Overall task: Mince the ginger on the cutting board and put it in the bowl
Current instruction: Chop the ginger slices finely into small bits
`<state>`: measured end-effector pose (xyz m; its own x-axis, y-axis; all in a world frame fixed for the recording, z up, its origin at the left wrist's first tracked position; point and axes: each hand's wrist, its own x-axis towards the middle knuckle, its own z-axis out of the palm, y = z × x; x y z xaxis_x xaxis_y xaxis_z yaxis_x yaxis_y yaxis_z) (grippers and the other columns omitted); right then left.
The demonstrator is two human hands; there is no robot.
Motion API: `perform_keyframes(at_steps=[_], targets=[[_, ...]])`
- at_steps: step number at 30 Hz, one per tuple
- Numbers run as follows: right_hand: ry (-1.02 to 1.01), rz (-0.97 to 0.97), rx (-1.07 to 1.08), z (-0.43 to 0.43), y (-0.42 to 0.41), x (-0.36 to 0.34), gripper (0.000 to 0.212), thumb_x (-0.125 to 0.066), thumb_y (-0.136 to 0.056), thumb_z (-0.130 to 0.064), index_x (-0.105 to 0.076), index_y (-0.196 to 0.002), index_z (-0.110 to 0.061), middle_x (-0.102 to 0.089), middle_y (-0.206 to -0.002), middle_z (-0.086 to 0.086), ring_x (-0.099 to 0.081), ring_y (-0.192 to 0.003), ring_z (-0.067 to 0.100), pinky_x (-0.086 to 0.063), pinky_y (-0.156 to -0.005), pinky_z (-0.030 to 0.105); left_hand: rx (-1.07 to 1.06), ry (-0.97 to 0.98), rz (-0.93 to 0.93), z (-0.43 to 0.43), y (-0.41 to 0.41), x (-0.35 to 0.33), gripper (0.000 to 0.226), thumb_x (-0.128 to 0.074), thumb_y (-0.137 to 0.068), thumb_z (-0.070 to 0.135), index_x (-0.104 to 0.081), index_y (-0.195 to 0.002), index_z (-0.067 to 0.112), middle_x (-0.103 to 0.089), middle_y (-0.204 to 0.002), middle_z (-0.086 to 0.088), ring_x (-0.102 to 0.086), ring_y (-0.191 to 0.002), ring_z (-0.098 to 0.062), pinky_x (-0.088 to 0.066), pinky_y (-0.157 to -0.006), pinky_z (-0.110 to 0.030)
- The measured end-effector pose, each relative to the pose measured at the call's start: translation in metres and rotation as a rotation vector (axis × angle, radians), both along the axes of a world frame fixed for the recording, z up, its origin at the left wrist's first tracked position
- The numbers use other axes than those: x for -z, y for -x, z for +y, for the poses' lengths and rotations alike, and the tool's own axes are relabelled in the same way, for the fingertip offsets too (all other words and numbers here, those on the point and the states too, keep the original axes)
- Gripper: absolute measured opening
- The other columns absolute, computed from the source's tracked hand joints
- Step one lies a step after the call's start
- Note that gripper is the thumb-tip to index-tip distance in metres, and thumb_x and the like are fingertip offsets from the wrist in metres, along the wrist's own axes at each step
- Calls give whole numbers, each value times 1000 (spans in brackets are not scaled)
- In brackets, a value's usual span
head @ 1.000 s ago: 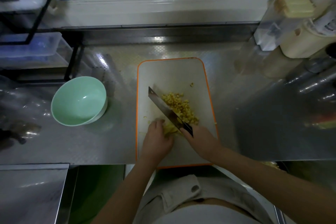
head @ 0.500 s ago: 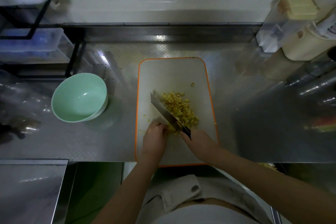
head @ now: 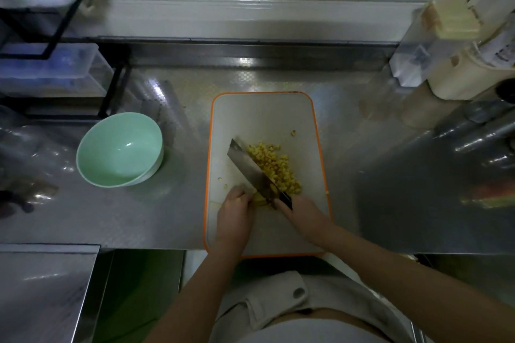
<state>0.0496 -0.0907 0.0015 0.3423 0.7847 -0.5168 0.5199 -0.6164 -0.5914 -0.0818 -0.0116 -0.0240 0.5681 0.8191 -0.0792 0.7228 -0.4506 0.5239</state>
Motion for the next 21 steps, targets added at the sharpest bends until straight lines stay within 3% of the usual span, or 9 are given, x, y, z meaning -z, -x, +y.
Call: perform_keyframes(at_steps=[5,8,12,16,21], targets=[[-45,-69,-10,6,8,1,36,-42,-98,-36,-58,-91,-4,-63,-83,14,-60,-74,27,-33,-59,28,-15,17,8,-3,1,-1,24,-53,-87,7,-68,-106,7,-61,-108,-8,-54,-100,-22,-39,-71,-24],[-85,-42,1,5,8,-6,31,-43,-98,-35,-51,-81,-11,-46,-63,-5,-43,-53,6,-27,-46,23,-14,47,10,-4,3,0,26,-54,-88,10,-64,-112,8,-58,-116,-9,-53,-107,-23,-43,-78,-28],[-112,-8,5,-2,3,-12,34,-44,-98,-36,-40,-66,-26,-41,-60,-10,-40,-51,4,-28,-46,22,-8,102,3,-3,5,-2,32,-57,-87,22,-61,-117,10,-55,-123,-6,-50,-113,-22,-44,-83,-29],[-107,-7,21,-9,2,-15,30,-45,-97,-36,-49,-76,-15,-49,-67,-1,-49,-63,17,-30,-53,24,2,112,-32,2,6,-5,27,-53,-90,13,-62,-115,8,-58,-117,-7,-55,-104,-21,-34,-81,-14],[-59,-30,-45,-13,6,-19,38,-42,-98,-35,-36,-63,-24,-41,-59,-6,-38,-49,3,-30,-41,16,-26,76,-34,3,5,-3,18,-53,-88,6,-69,-96,7,-61,-101,-6,-58,-88,-20,-31,-68,-14]])
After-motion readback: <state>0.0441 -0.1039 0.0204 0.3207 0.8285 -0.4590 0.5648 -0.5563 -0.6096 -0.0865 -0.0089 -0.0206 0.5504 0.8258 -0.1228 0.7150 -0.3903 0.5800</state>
